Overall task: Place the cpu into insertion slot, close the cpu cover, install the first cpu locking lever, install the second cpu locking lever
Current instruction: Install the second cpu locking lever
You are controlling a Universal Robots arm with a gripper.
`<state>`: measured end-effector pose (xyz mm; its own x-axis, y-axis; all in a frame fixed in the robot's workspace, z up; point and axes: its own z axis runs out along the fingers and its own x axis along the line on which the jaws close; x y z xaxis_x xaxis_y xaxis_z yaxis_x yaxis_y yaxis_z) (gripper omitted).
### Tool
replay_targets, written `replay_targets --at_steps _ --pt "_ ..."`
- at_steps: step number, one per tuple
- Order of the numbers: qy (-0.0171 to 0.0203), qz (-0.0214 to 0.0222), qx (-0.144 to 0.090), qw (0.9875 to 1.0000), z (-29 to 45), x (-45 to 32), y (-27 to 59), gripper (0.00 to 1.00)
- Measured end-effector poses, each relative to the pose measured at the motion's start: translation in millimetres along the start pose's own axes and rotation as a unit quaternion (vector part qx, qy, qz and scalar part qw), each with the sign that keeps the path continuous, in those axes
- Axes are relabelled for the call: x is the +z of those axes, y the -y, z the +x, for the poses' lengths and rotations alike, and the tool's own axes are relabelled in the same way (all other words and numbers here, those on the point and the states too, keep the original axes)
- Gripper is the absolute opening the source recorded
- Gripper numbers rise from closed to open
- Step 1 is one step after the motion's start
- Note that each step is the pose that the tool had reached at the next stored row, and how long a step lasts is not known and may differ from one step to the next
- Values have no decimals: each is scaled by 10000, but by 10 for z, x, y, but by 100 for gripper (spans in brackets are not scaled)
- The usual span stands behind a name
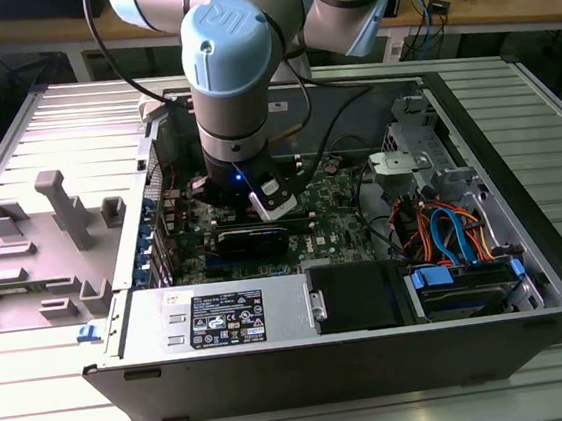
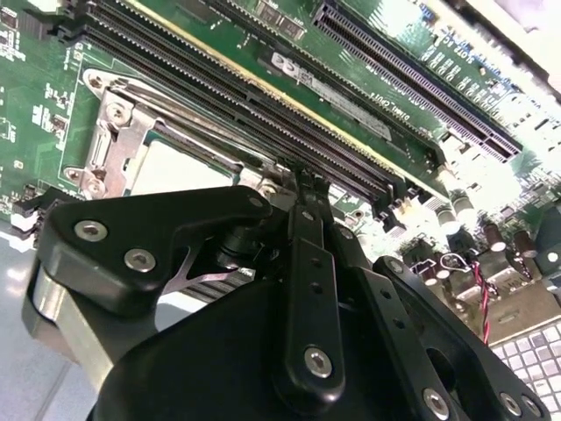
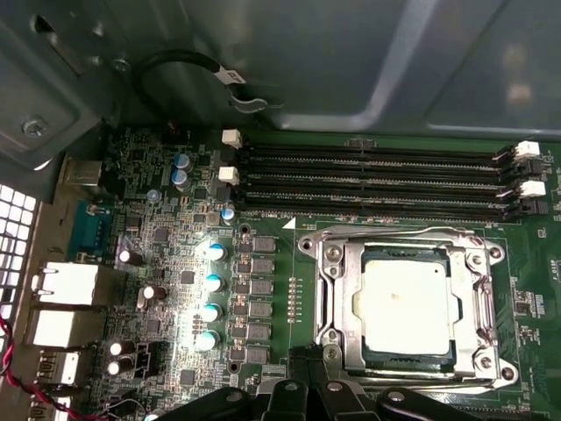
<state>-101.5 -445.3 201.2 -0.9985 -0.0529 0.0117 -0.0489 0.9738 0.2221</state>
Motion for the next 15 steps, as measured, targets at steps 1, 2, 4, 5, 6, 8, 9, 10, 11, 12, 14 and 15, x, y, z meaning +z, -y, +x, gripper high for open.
replay_targets --at_steps 1,2,4,5,6,8,9,10,11,12,14,15 --pt "-1 -2 0 10000 0 -13 -5 11" --pt "-2 1 0 10000 1 -26 -9 11" --pt "-2 1 0 10000 1 -53 -18 11" --pt "-2 2 0 10000 1 -69 -22 11" --pt "-2 3 1 10000 1 -85 -27 11" --pt "-3 10 1 10000 2 -137 -41 11" --pt "-2 13 1 10000 2 -148 -45 11" --pt "-2 21 1 10000 2 -153 -49 11" --pt "-4 51 3 10000 3 -153 -52 11" --pt "-7 107 4 9999 2 -153 -55 11" --pt "-17 312 8 9995 1 -151 -67 11" --pt "-17 315 8 9995 1 -150 -67 11"
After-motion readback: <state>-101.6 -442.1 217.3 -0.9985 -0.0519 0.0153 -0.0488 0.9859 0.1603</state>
